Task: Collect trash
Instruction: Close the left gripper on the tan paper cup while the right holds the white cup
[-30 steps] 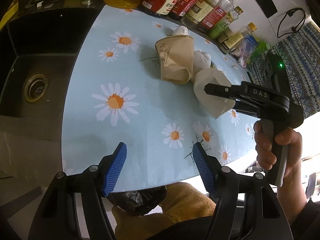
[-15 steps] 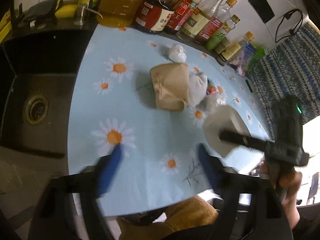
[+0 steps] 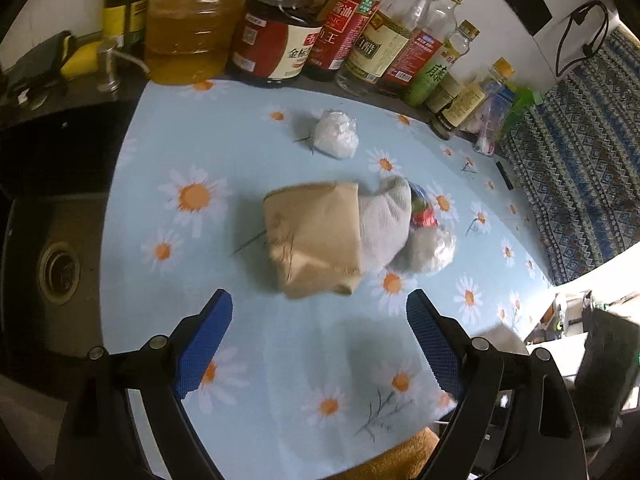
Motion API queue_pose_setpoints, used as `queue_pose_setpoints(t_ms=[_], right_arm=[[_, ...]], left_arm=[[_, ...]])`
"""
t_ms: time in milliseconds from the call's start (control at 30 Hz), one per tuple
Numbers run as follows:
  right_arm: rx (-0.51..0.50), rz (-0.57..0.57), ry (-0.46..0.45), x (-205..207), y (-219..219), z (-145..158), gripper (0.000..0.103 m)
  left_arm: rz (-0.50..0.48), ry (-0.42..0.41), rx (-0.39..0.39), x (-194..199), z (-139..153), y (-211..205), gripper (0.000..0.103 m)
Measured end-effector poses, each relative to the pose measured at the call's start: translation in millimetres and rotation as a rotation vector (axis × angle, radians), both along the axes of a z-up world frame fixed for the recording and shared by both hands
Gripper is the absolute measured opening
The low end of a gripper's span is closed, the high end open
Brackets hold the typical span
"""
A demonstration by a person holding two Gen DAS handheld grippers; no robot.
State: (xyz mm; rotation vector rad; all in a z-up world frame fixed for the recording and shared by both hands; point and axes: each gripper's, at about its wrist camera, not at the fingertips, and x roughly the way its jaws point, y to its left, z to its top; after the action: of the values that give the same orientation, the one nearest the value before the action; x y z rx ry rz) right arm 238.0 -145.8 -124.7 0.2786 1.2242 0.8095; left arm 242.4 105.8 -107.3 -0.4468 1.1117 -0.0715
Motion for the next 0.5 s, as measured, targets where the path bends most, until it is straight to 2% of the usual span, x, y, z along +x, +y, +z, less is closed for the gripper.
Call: queue_pose_setpoints(t_ms=[500], right_arm=[[-0.017,-0.018,0.021,-10.3,-19.6,-12.2,0.057]], left_arm=[[-0.021,0.088,0.029,59.4,-35.5,-3.0,0.085]])
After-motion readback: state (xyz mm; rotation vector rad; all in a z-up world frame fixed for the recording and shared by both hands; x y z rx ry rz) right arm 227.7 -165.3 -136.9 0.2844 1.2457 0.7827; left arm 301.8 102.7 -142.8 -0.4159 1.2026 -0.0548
